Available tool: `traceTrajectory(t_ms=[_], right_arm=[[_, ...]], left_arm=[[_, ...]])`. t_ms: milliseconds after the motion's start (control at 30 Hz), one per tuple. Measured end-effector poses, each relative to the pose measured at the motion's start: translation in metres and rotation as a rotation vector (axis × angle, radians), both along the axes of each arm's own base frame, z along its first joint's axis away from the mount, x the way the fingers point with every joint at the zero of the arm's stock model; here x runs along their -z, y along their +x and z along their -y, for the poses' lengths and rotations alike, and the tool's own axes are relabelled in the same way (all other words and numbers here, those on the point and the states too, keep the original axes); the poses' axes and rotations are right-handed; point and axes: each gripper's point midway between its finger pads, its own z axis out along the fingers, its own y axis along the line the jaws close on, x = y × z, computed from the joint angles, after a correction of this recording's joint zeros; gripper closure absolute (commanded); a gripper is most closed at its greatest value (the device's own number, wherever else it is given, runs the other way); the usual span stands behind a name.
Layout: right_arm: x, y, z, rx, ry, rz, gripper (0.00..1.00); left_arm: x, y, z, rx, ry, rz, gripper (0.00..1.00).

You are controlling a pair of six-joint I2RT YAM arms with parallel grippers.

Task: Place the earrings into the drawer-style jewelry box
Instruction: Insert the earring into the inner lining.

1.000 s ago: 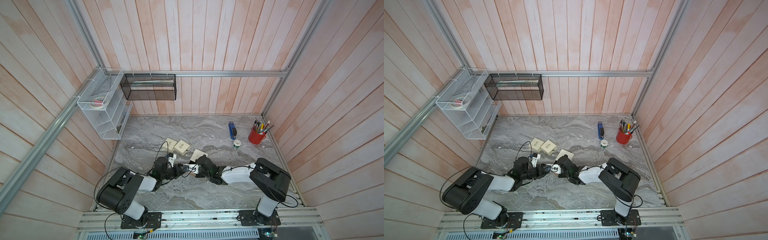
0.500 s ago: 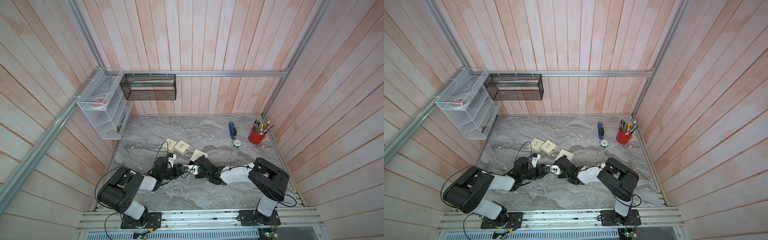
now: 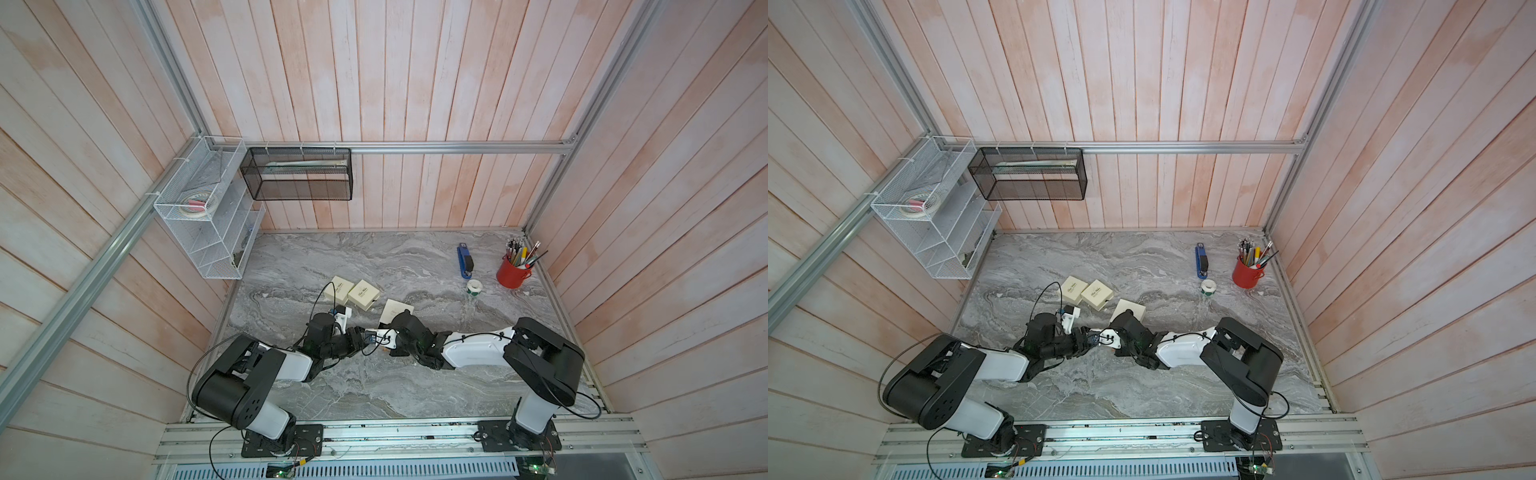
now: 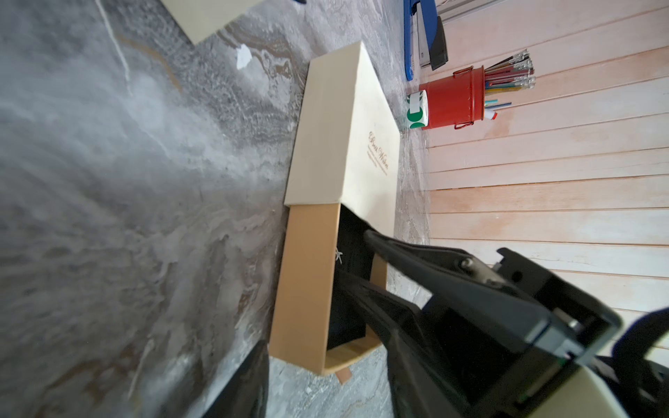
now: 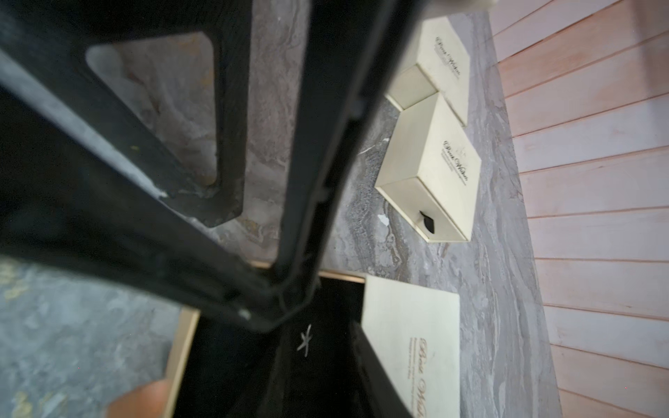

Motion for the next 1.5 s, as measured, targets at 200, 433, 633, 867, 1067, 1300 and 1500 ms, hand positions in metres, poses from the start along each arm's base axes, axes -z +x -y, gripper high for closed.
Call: traceTrajectory(t_ms=[200, 433, 633, 867, 1067, 1300, 1500], right_arm=[[-0.038, 0.0, -0.003, 0.025, 0.115, 0.001, 0.66], [-0.05, 0.013, 0.009, 0.192, 0.28, -0.187, 1.0], [-0.055, 0.042, 0.011, 0.354, 0.416, -0.498, 1.0], [-0.015, 0.033, 0.014, 0.44, 0.391, -0.809, 1.0], [0.0, 0.02, 0.01, 0.446, 0.349, -0.907, 1.0], [0.009, 0.013, 0.006, 0.443, 0.316, -0.944, 1.0], [0.015, 0.009, 0.008, 0.45, 0.293, -0.965, 1.0]], left_arm=[[-0.009, 0.007, -0.001, 0.001, 0.014, 0.035, 0.47], [-0.004, 0.008, -0.005, -0.003, 0.051, 0.038, 0.47], [-0.003, 0.012, -0.009, -0.01, 0.104, 0.061, 0.47], [-0.011, 0.026, -0.01, -0.01, 0.163, 0.119, 0.48], [-0.009, 0.027, -0.012, -0.009, 0.181, 0.125, 0.48], [-0.009, 0.027, -0.012, -0.011, 0.183, 0.126, 0.48], [-0.009, 0.027, -0.012, -0.011, 0.183, 0.126, 0.48]])
